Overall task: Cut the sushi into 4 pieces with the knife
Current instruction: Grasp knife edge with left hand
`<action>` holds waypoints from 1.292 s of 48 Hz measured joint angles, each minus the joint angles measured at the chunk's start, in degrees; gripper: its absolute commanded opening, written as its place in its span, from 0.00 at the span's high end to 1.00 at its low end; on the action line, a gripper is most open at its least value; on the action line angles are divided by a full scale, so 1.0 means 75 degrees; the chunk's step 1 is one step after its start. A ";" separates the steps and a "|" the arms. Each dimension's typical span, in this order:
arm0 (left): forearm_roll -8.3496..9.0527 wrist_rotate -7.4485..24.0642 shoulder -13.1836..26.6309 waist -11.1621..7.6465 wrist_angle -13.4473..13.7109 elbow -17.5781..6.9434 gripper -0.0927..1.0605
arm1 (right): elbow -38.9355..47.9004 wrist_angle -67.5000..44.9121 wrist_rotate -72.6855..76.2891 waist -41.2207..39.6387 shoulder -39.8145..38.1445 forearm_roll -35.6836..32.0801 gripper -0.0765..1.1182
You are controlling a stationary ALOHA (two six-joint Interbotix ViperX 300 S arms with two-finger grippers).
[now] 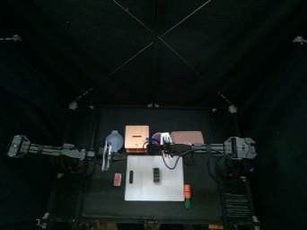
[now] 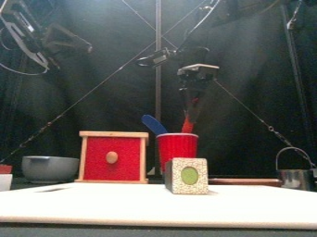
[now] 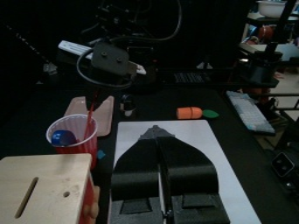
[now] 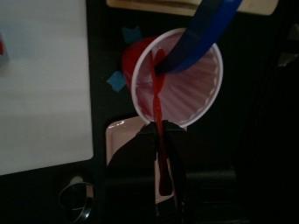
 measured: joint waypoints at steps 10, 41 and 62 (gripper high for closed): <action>-0.0012 0.0012 0.0000 0.0012 0.0000 0.0023 0.80 | -0.0258 0.0270 0.0141 0.0023 -0.0879 -0.0129 0.80; 0.0035 0.0059 0.0023 0.0199 -0.1301 -0.0094 0.01 | 0.3199 -0.3937 0.2590 0.0598 -0.4570 -0.0199 0.81; 0.0141 -0.0047 0.1113 0.1277 -0.1477 -0.0844 0.03 | 0.5953 -0.9176 0.3094 0.0023 -0.5262 -0.0082 0.81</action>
